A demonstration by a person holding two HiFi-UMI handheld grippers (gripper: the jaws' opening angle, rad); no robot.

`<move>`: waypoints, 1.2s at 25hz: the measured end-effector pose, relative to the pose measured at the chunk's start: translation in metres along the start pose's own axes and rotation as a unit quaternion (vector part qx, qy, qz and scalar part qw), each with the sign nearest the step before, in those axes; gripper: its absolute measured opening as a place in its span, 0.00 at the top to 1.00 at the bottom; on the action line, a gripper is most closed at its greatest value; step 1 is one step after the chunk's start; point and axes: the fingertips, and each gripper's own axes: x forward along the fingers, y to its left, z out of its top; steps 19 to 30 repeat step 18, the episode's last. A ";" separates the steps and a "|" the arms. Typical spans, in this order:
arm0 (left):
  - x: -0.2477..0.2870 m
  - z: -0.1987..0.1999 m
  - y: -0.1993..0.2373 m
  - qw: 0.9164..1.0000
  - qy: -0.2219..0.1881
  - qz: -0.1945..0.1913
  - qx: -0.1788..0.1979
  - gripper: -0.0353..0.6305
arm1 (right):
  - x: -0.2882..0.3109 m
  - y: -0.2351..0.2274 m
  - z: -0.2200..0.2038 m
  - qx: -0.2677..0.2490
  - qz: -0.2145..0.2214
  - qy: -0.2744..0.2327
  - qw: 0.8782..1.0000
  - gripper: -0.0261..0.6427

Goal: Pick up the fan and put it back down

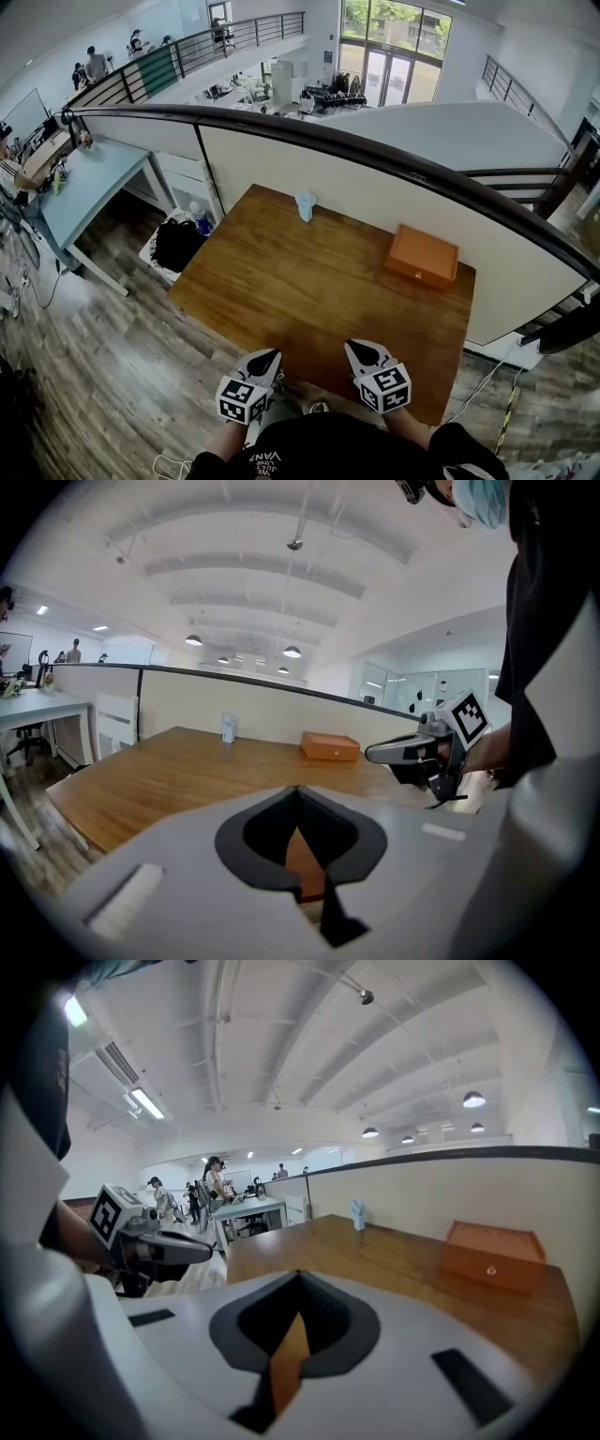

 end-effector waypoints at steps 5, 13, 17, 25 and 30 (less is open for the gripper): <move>-0.002 -0.005 -0.005 1.000 0.004 0.002 -0.004 0.93 | -0.001 0.002 -0.005 -0.007 0.005 0.009 1.000 0.94; 0.001 -0.001 -0.006 1.000 0.010 -0.005 -0.004 0.93 | -0.001 -0.001 -0.004 -0.011 0.009 0.017 1.000 0.94; 0.002 0.004 0.002 1.000 0.010 -0.006 -0.002 0.93 | 0.005 -0.001 0.000 -0.012 0.009 0.018 1.000 0.94; 0.003 0.005 0.005 1.000 0.010 -0.006 -0.001 0.93 | 0.007 -0.001 0.001 -0.012 0.009 0.018 1.000 0.94; 0.003 0.005 0.005 1.000 0.010 -0.006 -0.001 0.93 | 0.007 -0.001 0.001 -0.012 0.009 0.018 1.000 0.94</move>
